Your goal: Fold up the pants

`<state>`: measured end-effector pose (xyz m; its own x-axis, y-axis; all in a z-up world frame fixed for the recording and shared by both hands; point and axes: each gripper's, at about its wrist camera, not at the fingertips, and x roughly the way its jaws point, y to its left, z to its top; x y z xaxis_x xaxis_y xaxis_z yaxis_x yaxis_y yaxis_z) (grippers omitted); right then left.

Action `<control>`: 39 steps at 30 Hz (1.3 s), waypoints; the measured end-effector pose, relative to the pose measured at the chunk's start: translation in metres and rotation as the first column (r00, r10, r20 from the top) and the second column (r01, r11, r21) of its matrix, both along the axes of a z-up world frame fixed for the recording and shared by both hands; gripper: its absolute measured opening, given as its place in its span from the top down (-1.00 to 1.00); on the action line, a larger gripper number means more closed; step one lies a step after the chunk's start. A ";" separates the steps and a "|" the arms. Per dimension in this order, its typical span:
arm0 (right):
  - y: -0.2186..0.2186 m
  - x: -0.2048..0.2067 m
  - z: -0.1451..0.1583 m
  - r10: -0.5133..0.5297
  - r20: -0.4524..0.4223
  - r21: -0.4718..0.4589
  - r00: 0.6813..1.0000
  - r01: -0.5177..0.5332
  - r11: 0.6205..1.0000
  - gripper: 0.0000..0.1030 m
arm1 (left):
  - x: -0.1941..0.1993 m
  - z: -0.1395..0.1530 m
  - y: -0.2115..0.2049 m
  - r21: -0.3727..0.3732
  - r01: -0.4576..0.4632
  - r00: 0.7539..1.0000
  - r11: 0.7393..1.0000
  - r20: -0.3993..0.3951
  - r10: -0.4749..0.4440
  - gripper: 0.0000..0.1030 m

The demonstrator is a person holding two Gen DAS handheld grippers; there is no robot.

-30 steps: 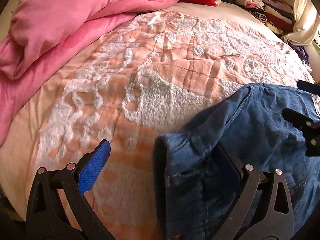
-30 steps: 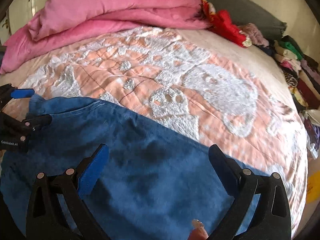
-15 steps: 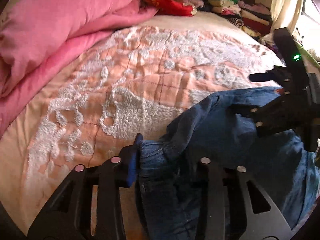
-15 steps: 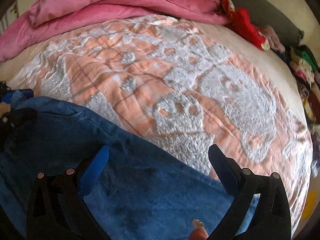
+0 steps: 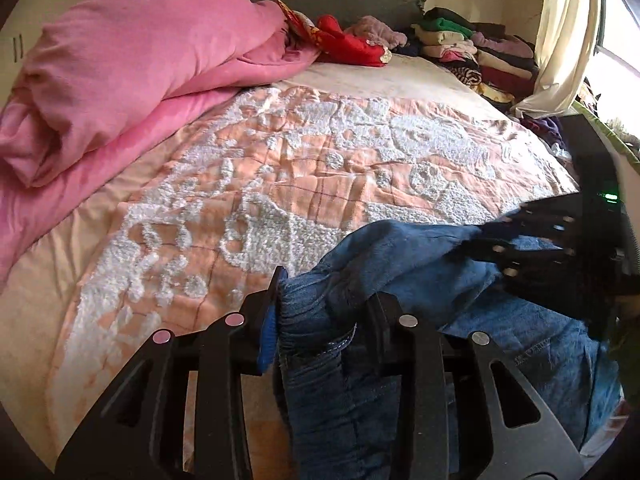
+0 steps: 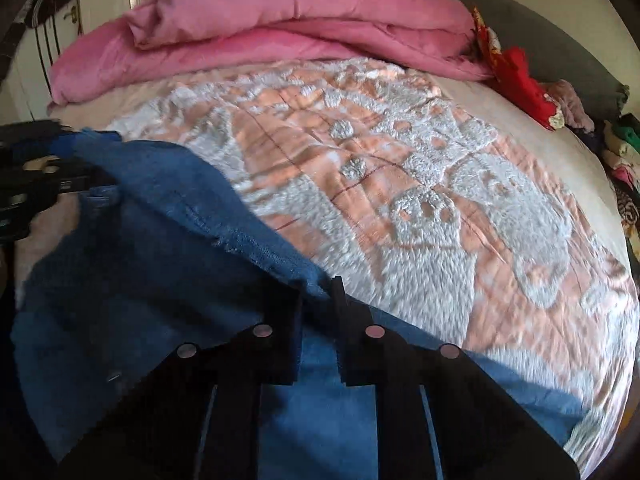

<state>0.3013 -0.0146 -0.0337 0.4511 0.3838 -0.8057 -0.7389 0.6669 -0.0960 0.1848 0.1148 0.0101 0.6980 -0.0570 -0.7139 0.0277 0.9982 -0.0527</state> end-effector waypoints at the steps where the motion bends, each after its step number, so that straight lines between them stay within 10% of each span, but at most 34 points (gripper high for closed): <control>1: -0.006 -0.009 0.008 -0.014 0.010 0.026 1.000 0.014 1.000 0.81 | -0.002 0.001 0.000 0.001 0.000 1.000 1.000 0.002 0.000 0.48; 16: -0.062 -0.143 0.075 -0.082 0.042 0.279 0.996 0.067 0.958 0.85 | -0.073 0.031 -0.013 0.010 0.059 0.996 0.998 0.063 -0.059 0.45; 39: -0.031 -0.264 0.003 -0.008 -0.132 0.198 0.991 0.034 0.980 0.85 | -0.160 -0.020 -0.001 0.041 0.099 0.988 0.994 -0.124 -0.093 0.27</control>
